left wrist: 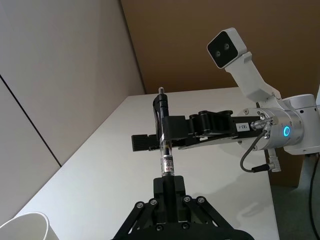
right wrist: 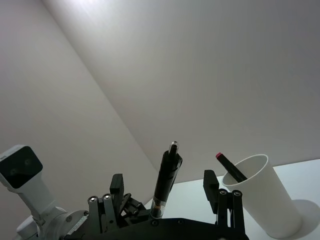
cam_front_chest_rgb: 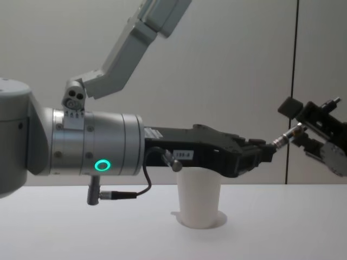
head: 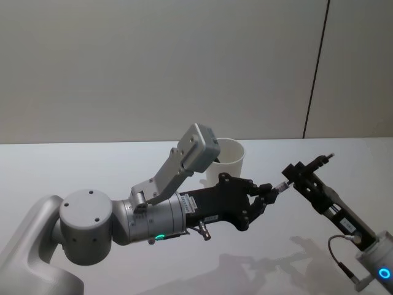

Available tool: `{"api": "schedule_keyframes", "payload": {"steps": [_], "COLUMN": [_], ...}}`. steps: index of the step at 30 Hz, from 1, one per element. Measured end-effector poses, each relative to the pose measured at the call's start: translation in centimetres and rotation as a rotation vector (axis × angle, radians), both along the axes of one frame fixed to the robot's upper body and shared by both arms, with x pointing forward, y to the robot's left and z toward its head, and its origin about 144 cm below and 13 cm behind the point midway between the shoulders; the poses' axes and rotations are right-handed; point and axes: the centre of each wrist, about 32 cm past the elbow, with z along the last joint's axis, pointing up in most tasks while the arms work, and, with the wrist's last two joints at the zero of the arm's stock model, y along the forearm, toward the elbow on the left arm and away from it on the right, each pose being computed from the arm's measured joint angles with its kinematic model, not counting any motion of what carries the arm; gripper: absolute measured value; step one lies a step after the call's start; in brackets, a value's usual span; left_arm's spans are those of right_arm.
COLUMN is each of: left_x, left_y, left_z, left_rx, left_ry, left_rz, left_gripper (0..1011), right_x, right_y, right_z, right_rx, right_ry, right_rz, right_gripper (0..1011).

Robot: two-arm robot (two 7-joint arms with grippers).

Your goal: Place the pen into the pen holder.

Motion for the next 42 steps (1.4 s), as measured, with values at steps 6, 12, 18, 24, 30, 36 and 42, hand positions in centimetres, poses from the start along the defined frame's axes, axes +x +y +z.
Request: {"api": "schedule_keyframes", "payload": {"steps": [6, 12, 18, 24, 30, 36, 42], "left_x": [0.0, 0.0, 0.0, 0.0, 0.0, 0.0, 0.0], "left_y": [0.0, 0.0, 0.0, 0.0, 0.0, 0.0, 0.0], "left_z": [0.0, 0.0, 0.0, 0.0, 0.0, 0.0, 0.0], "left_rx": [0.0, 0.0, 0.0, 0.0, 0.0, 0.0, 0.0], "left_ry": [0.0, 0.0, 0.0, 0.0, 0.0, 0.0, 0.0], "left_rz": [0.0, 0.0, 0.0, 0.0, 0.0, 0.0, 0.0], "left_gripper": [129, 129, 129, 127, 127, 129, 127], "right_x": [-0.11, -0.18, -0.23, -0.24, -0.24, -0.24, -0.25], "right_y": [-0.29, -0.49, -0.68, -0.78, -0.8, -0.78, -0.7], "right_z": [0.12, 0.23, 0.32, 0.37, 0.4, 0.47, 0.59], "right_rx": [0.004, 0.006, 0.007, 0.006, 0.006, 0.004, 0.0], "right_ry": [-0.007, -0.013, -0.017, -0.021, -0.024, -0.028, -0.032], "right_rz": [-0.007, -0.011, -0.013, -0.015, -0.016, -0.017, -0.017], "right_gripper": [1001, 1001, 884, 717, 564, 329, 179]}}
